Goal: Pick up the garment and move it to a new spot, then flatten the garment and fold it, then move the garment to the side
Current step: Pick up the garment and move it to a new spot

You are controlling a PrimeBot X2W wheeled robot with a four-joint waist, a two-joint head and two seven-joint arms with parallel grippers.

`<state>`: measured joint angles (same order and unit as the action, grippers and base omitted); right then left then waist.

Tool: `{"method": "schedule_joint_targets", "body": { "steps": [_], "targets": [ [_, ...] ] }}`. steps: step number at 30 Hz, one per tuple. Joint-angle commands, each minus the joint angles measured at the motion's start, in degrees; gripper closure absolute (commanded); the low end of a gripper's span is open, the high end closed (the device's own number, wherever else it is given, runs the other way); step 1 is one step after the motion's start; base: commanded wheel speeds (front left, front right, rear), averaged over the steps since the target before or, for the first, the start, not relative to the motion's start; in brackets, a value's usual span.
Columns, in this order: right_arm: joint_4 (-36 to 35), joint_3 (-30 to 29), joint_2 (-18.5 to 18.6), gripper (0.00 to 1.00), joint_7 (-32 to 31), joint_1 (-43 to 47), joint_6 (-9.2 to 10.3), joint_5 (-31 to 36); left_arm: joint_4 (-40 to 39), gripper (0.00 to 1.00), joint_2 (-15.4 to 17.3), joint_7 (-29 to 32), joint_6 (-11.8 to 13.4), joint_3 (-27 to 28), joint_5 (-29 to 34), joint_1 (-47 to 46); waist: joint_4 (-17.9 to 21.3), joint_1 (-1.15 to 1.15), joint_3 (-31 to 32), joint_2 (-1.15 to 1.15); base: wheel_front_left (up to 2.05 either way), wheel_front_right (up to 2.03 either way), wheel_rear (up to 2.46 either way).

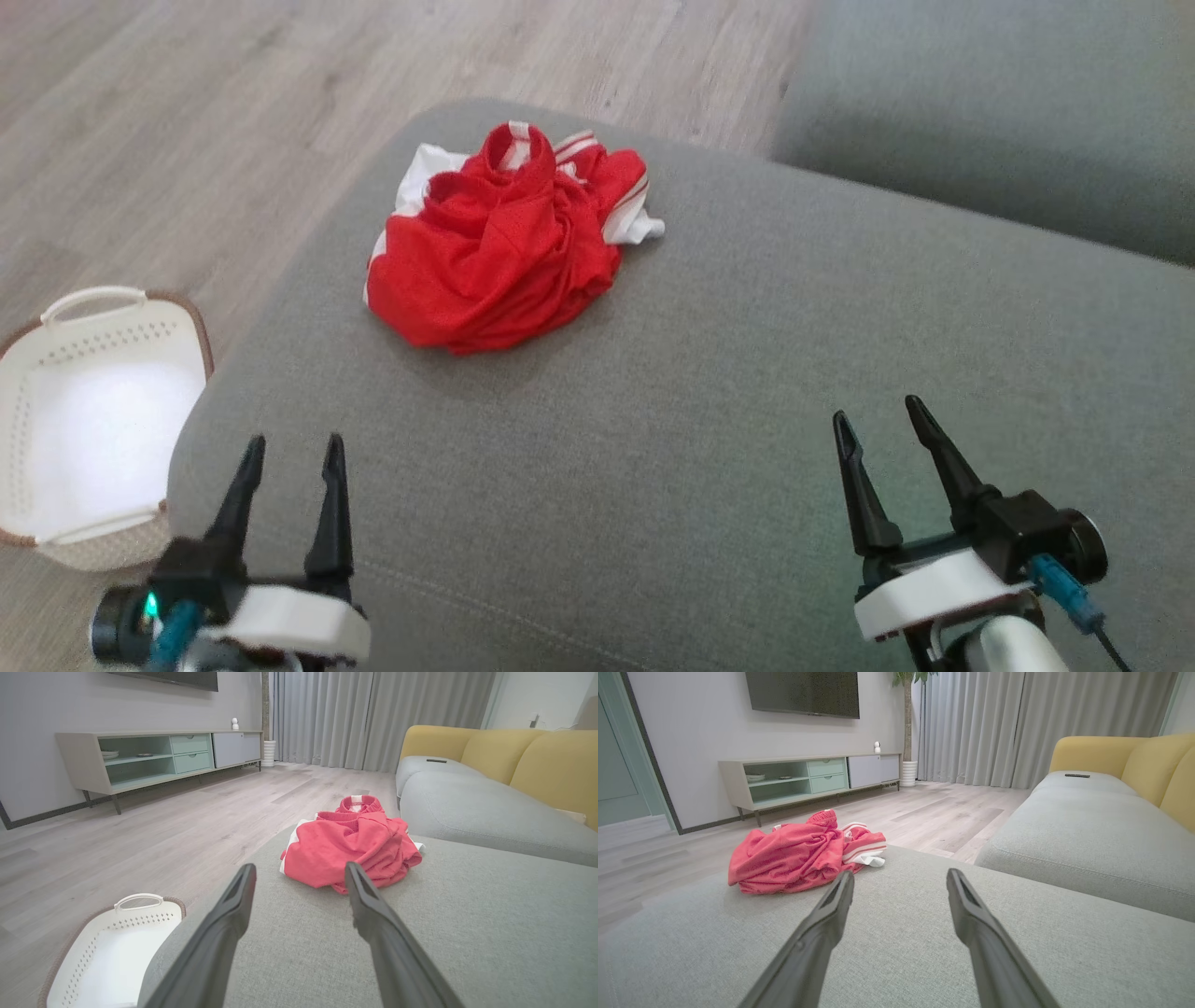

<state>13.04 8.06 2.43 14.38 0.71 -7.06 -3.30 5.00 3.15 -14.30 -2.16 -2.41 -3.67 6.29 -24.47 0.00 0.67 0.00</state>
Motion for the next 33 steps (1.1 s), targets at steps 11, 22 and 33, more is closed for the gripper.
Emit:
{"method": "schedule_joint_targets", "body": {
  "steps": [11,22,33],
  "targets": [
    [-4.6,-2.1,0.4,0.00,0.6,-8.8,-0.43,8.7,5.7,0.00,5.8,-0.3,-4.8,0.2,-3.1,-31.7,2.1,0.00,-14.0,0.00,0.00,0.00,0.00],
    [-14.1,-6.5,1.6,0.00,0.6,-16.5,-0.43,14.6,29.2,0.00,7.7,16.3,-5.3,-8.5,-15.6,-64.9,5.3,0.00,-27.5,0.00,0.00,0.00,0.00],
    [-17.8,-6.5,2.1,0.00,0.6,-18.3,-0.43,14.0,48.6,0.00,11.4,30.7,-5.3,-16.6,-26.7,-73.4,8.9,0.00,-32.0,0.00,0.00,0.00,0.00]
  ]
}}
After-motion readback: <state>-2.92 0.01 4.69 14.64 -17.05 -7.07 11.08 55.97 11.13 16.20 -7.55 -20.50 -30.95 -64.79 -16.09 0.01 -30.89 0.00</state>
